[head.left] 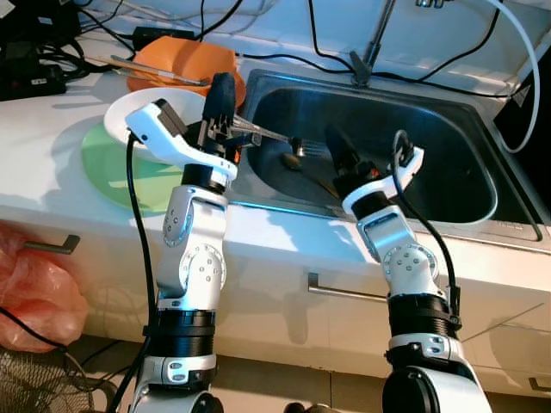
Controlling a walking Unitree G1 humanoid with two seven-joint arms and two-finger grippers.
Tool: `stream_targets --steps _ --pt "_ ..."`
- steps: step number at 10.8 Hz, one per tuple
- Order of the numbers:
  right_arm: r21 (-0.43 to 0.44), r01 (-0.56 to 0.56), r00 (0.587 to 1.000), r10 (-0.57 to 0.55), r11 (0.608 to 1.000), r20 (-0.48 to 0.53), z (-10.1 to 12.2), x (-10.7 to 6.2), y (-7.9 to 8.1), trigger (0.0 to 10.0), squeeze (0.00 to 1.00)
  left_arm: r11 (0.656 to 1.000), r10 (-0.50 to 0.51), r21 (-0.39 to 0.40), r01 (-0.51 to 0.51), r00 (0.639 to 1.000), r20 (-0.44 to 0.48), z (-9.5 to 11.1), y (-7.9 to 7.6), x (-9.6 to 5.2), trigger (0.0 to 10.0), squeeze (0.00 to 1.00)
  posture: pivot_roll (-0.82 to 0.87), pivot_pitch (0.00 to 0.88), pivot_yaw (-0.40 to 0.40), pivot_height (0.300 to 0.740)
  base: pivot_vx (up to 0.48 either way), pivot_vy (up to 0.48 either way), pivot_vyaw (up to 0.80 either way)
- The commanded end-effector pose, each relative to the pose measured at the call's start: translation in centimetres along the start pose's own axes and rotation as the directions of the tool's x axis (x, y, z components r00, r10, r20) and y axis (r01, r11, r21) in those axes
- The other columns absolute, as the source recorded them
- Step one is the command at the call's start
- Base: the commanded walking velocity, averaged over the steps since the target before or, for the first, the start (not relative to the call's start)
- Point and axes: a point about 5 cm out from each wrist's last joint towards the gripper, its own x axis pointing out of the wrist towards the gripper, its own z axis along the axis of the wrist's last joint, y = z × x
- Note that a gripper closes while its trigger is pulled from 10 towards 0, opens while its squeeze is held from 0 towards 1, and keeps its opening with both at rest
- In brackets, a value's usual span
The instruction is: Kitchen organization
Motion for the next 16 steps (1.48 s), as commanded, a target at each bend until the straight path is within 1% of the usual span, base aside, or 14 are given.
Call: stream_targets --steps 1,2,4,7,12,16 --pt "0.018 -0.046 0.999 0.046 0.999 0.006 -0.1 0.2 0.9 10.0 0.00 0.999 -0.025 -0.039 0.024 0.999 -0.024 -0.9 -0.9 -0.1 10.0 0.00 0.13 0.084 -0.091 0.740 0.000 0.000 0.00" --pt "0.023 -0.054 0.999 0.054 0.998 0.001 -0.2 0.2 1.0 10.0 0.00 0.999 -0.027 -0.046 0.026 0.999 -0.020 -0.9 -1.0 0.0 10.0 0.00 0.13 0.082 -0.091 0.740 0.000 0.000 0.00" --pt "0.024 -0.056 0.998 0.056 0.998 -0.010 -0.4 0.1 1.1 10.0 0.00 0.997 -0.032 -0.074 0.033 0.999 0.025 -0.1 -1.3 0.4 10.0 0.00 0.13 0.078 -0.091 0.740 0.000 0.000 0.00" --pt "0.022 -0.045 0.999 0.046 0.999 -0.018 -0.5 0.0 0.9 10.0 0.00 0.992 -0.035 -0.116 0.042 0.997 0.063 0.6 -1.5 0.6 10.0 0.00 0.13 0.084 -0.092 0.740 0.000 0.000 0.00" --pt "0.028 -0.059 0.998 0.060 0.998 -0.024 -0.6 0.0 1.1 10.0 0.00 0.986 -0.034 -0.159 0.042 0.998 0.051 0.3 -1.5 0.6 10.0 0.00 0.13 0.092 -0.093 0.740 0.000 0.000 0.00" --pt "0.038 -0.081 0.996 0.082 0.996 -0.033 -0.9 0.0 1.6 10.0 0.00 0.982 -0.043 -0.183 0.046 0.999 0.021 -0.4 -1.6 0.6 10.0 0.00 0.13 0.095 -0.092 0.740 0.000 0.000 0.00"
